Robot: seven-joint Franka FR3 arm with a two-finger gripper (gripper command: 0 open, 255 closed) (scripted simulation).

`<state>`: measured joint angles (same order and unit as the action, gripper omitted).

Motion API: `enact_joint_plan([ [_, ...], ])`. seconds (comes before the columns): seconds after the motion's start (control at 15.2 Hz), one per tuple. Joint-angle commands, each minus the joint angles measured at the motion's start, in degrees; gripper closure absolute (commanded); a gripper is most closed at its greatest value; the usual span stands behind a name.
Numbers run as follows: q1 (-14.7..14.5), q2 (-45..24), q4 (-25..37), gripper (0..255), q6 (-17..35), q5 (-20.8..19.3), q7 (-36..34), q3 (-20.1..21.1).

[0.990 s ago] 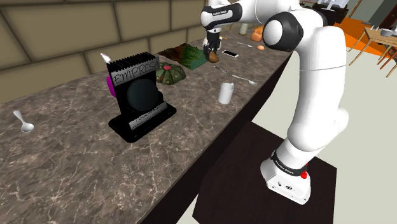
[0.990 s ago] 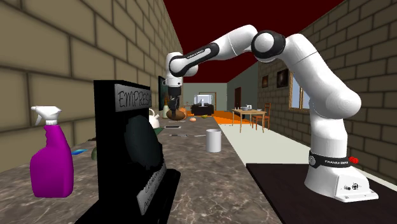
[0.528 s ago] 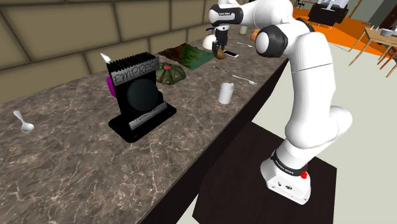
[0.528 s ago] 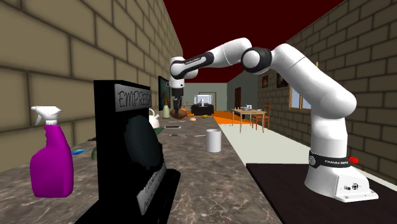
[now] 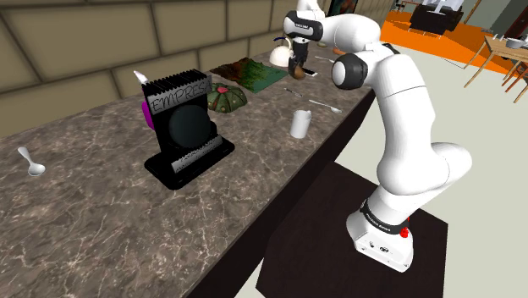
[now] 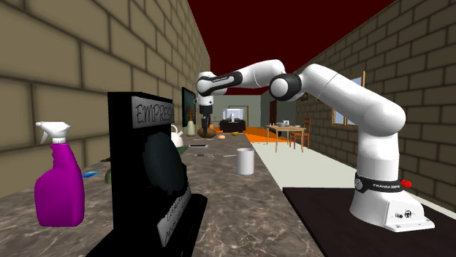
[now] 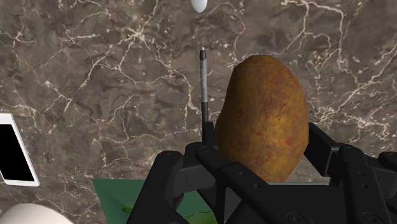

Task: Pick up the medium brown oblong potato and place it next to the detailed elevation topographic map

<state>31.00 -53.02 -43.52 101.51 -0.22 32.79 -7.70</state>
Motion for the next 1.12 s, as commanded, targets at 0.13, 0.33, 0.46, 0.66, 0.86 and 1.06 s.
enact_joint_plan([
  [0.13,-0.2,0.4,-4.0,255,3.6,0.0,-0.2,0.0],
  [0.33,-0.3,0.5,-6.5,255,6.0,-0.1,-0.3,0.0],
  [0.46,-0.4,0.5,-8.0,255,7.5,-0.1,-0.4,0.0],
  [0.66,-0.5,0.2,-9.8,255,9.6,-0.1,-0.5,0.0],
  [0.86,-0.5,-0.4,-11.1,255,11.5,-0.1,-0.7,0.1],
  [1.06,-0.6,-1.0,-12.3,255,13.3,-0.1,-0.8,0.1],
])
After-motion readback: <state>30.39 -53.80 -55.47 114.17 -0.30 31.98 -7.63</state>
